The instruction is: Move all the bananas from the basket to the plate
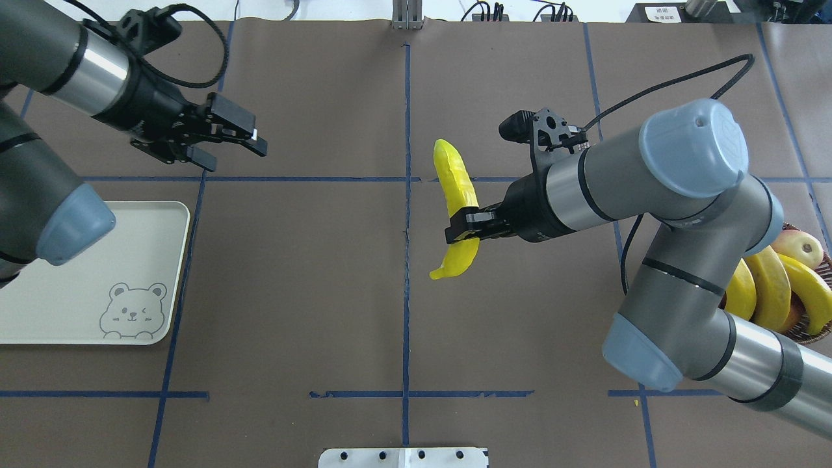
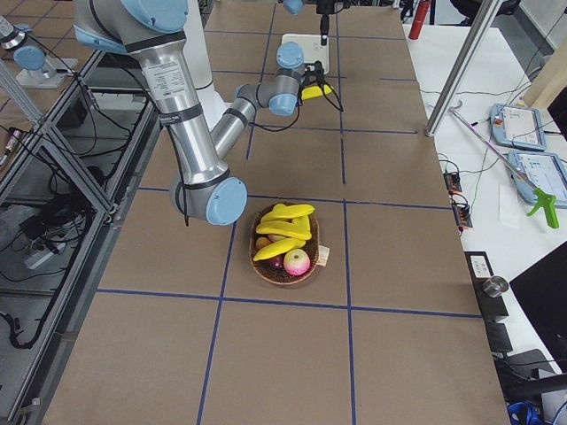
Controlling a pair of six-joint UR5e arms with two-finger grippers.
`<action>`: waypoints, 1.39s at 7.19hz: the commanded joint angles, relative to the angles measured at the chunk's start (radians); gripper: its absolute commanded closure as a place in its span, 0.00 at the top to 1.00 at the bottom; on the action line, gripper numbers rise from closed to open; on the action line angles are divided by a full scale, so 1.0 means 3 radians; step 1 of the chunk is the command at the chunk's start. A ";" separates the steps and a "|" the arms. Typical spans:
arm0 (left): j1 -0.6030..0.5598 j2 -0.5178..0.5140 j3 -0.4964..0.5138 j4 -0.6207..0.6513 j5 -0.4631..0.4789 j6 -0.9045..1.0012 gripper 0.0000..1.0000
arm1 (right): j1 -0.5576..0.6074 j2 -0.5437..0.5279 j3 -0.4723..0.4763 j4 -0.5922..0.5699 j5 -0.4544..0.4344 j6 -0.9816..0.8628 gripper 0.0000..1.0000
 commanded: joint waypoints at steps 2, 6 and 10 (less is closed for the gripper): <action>0.0347 -0.0294 0.0014 -0.0010 0.0437 -0.0545 1.00 | -0.0432 0.0204 -0.0108 0.0254 -0.0638 0.0299 0.11; 0.0746 -0.0545 0.0014 -0.0182 0.0886 -0.1087 0.99 | -0.0484 0.0286 -0.0150 0.0259 -0.0650 0.0335 0.14; 0.0967 -0.0550 0.0044 -0.0322 0.1307 -0.1226 0.78 | -0.0484 0.0292 -0.0130 0.0269 -0.0650 0.0432 0.15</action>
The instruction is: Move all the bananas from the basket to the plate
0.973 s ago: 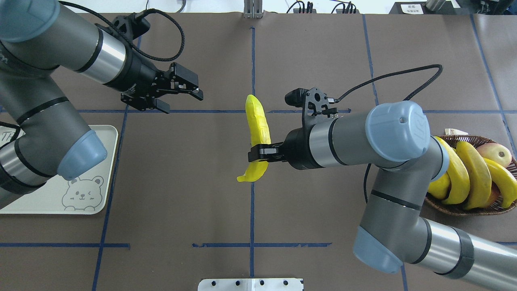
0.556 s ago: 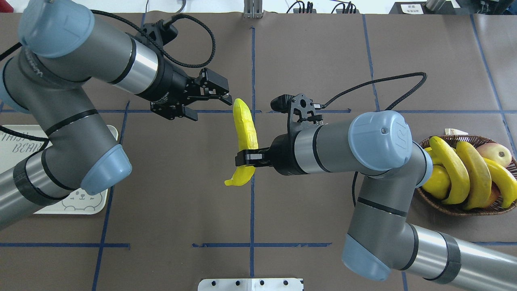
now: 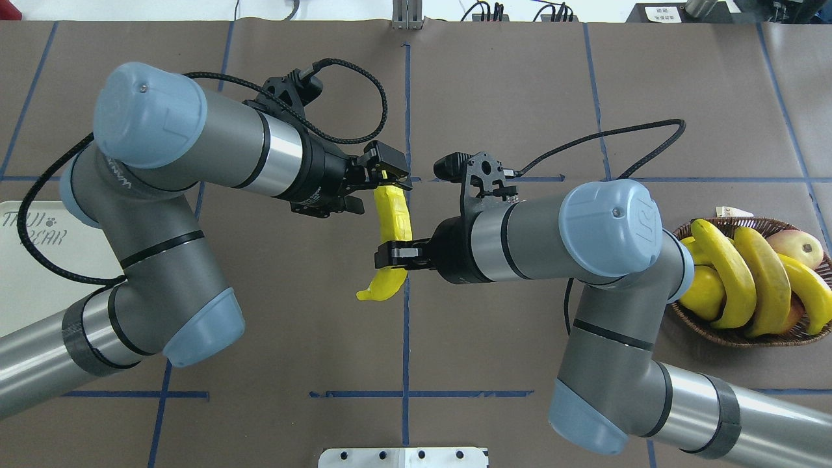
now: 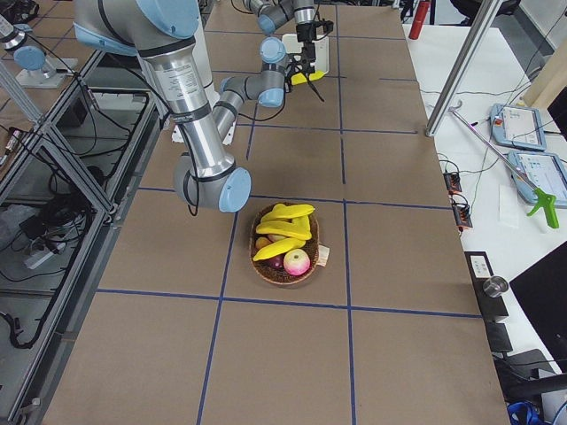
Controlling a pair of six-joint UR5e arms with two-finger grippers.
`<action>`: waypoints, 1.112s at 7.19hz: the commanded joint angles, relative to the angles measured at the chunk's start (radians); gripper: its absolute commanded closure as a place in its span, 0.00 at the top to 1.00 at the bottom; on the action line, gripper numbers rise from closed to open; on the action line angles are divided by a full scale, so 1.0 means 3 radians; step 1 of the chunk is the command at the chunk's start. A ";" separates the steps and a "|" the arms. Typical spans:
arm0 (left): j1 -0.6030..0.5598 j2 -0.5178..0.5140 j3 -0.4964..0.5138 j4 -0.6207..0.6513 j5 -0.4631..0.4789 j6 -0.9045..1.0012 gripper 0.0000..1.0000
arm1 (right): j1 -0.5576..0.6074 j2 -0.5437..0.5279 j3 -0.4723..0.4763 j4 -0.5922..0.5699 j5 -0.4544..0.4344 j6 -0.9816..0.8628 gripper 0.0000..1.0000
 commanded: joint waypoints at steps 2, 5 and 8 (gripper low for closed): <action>0.0044 -0.0007 0.0012 -0.0010 0.0030 -0.0013 0.72 | 0.0000 0.0007 0.0007 -0.0001 0.0000 0.0038 0.15; 0.0090 -0.0002 0.0012 -0.0036 0.0030 -0.0013 0.59 | 0.0000 0.0002 0.0007 -0.0001 0.0000 0.0049 0.17; 0.0090 0.0008 0.0001 -0.0071 0.0025 -0.0024 0.04 | 0.0000 0.0007 0.0012 -0.0001 0.0000 0.0064 0.42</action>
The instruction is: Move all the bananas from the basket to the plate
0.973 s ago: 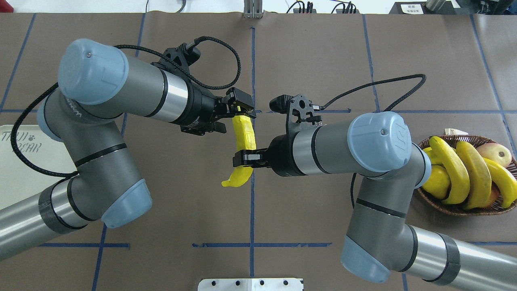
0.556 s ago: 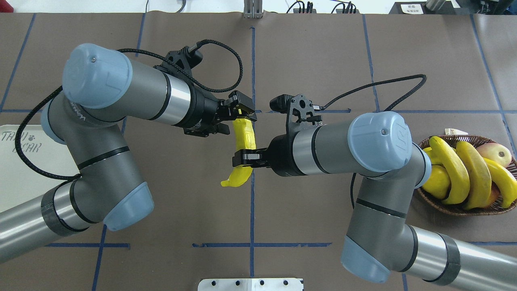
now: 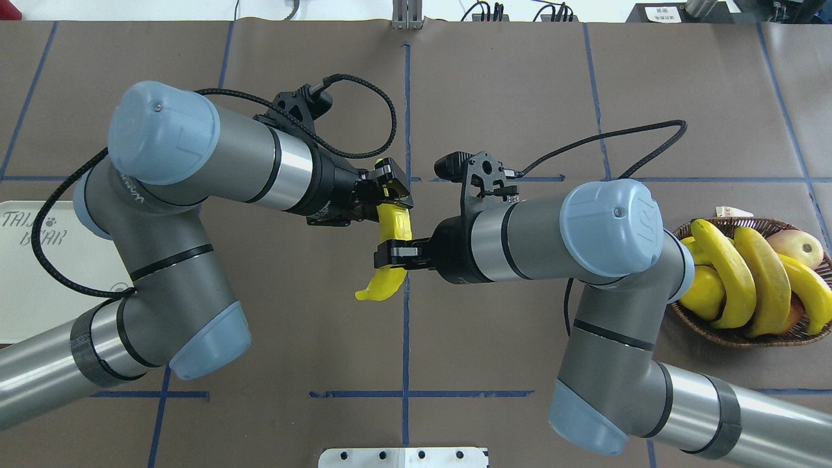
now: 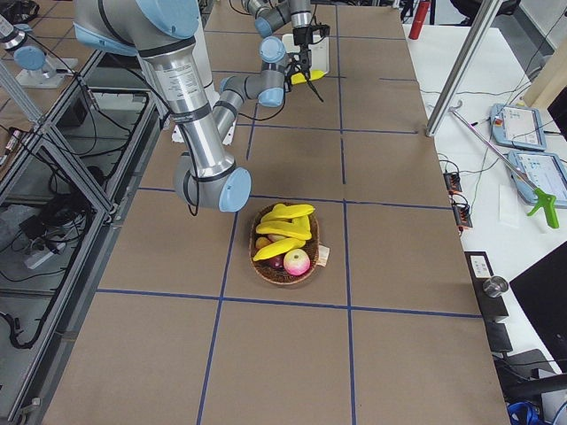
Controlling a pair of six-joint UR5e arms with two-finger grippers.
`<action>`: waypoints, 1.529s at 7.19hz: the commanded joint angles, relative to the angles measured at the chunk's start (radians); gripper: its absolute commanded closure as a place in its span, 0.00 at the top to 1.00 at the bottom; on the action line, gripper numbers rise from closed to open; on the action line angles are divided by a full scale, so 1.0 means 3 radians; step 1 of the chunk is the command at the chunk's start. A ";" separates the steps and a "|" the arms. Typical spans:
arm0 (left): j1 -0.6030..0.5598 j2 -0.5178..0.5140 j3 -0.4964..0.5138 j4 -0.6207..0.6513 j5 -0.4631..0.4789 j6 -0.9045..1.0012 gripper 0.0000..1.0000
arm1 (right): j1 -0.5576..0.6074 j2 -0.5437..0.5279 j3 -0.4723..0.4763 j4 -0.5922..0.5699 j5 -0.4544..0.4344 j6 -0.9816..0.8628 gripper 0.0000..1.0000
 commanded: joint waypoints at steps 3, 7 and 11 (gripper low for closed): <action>-0.0015 0.0048 -0.0056 -0.0023 -0.0009 0.0051 0.00 | 0.0000 0.0004 0.0004 -0.0005 0.0000 0.0164 0.99; -0.0066 0.0308 -0.0067 0.0018 -0.0004 0.0046 0.00 | 0.0092 -0.0042 0.0045 -0.0067 0.0137 0.0144 0.99; -0.0581 0.1175 -0.0163 0.0043 -0.0035 0.0057 0.00 | 0.0362 -0.0098 0.0274 -0.0922 0.0434 0.0108 0.99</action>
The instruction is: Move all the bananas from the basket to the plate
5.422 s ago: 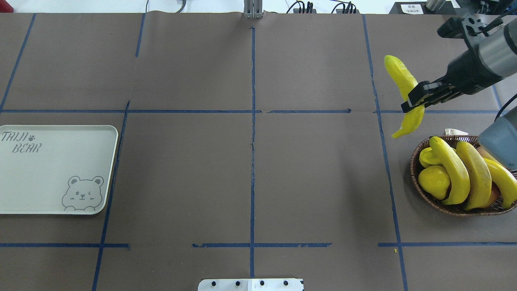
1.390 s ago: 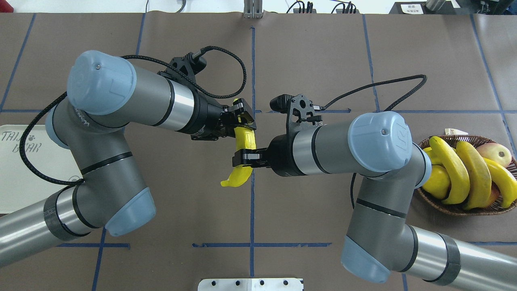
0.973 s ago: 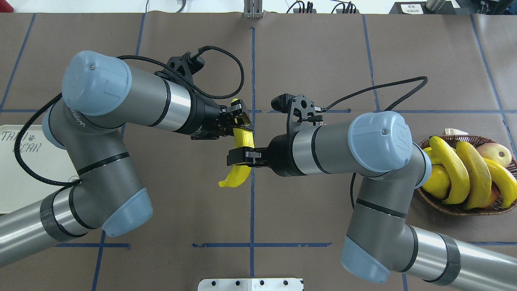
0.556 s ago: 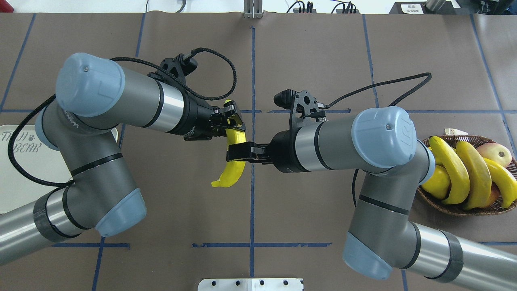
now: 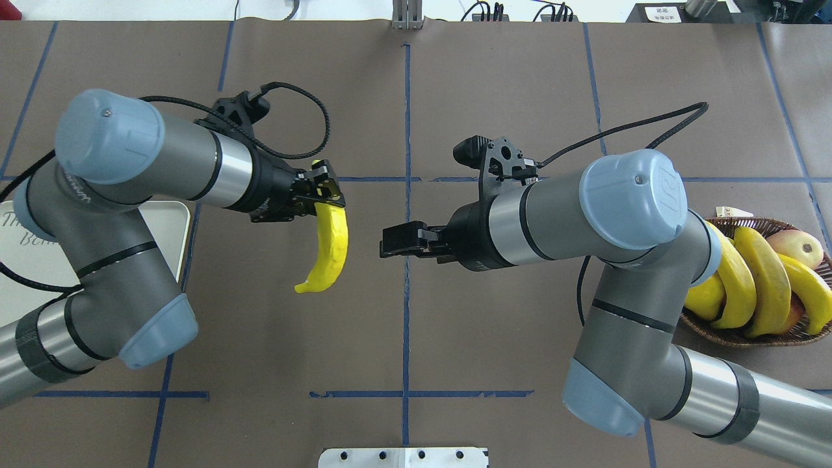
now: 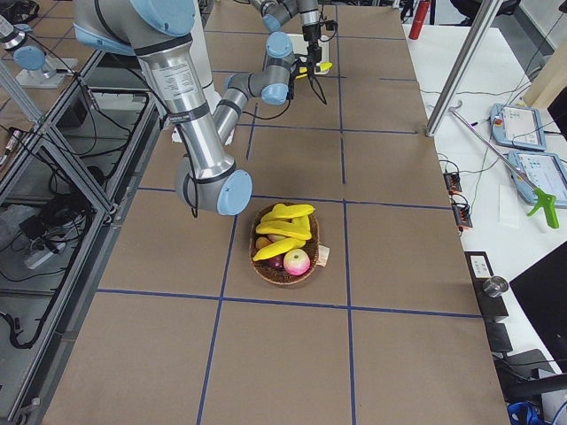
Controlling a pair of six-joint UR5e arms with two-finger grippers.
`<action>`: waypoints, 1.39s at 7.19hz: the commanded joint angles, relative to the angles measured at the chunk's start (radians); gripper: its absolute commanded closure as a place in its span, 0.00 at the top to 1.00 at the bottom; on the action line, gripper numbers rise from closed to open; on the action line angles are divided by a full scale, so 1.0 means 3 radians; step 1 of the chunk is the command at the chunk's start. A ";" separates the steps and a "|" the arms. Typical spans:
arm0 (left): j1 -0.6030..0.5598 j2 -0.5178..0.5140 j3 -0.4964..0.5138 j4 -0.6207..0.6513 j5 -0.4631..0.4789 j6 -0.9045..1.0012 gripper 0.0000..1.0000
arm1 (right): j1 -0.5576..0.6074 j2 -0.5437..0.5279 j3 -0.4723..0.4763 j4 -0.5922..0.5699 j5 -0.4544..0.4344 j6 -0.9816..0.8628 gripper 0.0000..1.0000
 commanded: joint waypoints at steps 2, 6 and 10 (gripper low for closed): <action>-0.0399 0.0755 -0.0106 0.0091 -0.0170 0.0006 0.00 | 0.0147 -0.0027 0.0172 -0.0933 0.0064 -0.0326 0.99; -0.0987 0.1506 0.0046 0.0613 -0.0473 0.1476 0.00 | 0.0560 -0.0170 0.0270 -0.1926 0.0201 -0.1480 0.99; -0.1018 0.1529 0.0557 0.0440 -0.0437 0.1479 0.00 | 0.0904 -0.0467 0.0341 -0.2020 0.0535 -0.2010 0.99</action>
